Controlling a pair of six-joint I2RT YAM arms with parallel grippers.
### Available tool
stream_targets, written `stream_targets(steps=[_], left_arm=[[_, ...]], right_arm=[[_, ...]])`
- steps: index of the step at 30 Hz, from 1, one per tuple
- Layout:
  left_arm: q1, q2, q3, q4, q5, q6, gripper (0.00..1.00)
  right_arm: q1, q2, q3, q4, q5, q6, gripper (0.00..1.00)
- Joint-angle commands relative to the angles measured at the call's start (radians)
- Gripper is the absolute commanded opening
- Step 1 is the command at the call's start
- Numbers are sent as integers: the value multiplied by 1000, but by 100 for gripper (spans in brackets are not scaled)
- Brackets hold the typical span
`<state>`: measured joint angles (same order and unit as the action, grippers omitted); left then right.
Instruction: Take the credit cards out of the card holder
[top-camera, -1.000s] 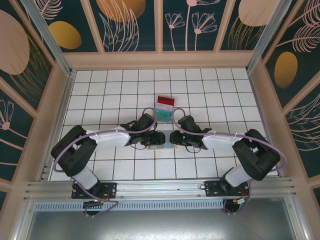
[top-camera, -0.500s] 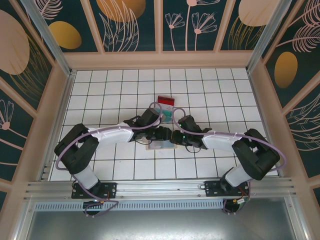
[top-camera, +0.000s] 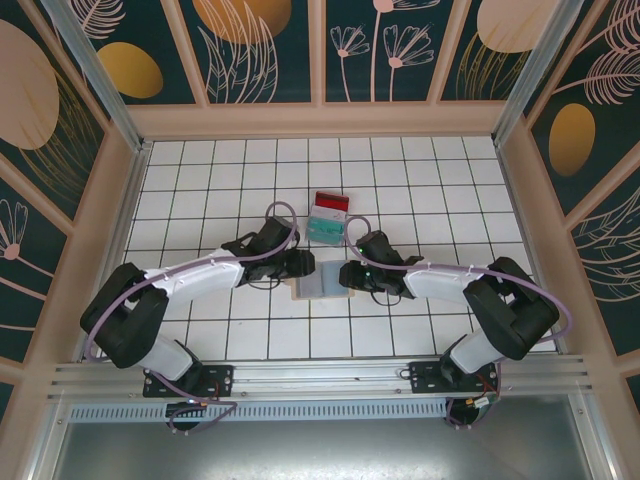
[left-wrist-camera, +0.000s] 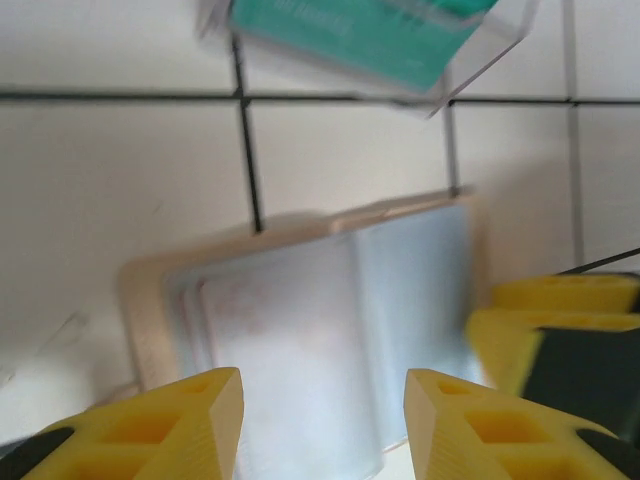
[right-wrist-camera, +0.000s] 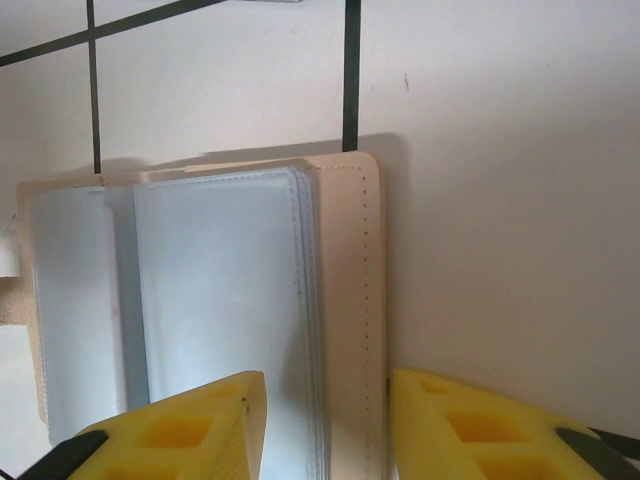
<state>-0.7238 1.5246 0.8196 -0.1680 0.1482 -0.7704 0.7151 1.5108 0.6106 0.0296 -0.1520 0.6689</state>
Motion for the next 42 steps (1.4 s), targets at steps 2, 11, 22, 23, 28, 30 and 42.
stream_targets(steps=[2, 11, 22, 23, 28, 30, 42], left_arm=[[-3, 30, -13, -2, 12, -2, 48], [-3, 74, -14, 31, 59, 3, 47], [-3, 113, -20, 25, 62, 3, 47], [-3, 115, -21, 24, 61, 3, 47], [-4, 126, -22, 23, 64, 2, 47], [-4, 126, -24, 33, 74, 3, 47], [-13, 129, -25, 119, 168, 7, 54]], right_arm=[[0, 32, 10, 11, -14, 10, 38], [0, 38, 17, 2, -14, 8, 38], [-1, 40, 15, 6, -15, 8, 38], [2, 40, 15, 6, -15, 9, 38], [1, 43, 16, 11, -20, 9, 39], [1, 43, 15, 12, -20, 10, 39], [1, 43, 12, 12, -18, 12, 38]])
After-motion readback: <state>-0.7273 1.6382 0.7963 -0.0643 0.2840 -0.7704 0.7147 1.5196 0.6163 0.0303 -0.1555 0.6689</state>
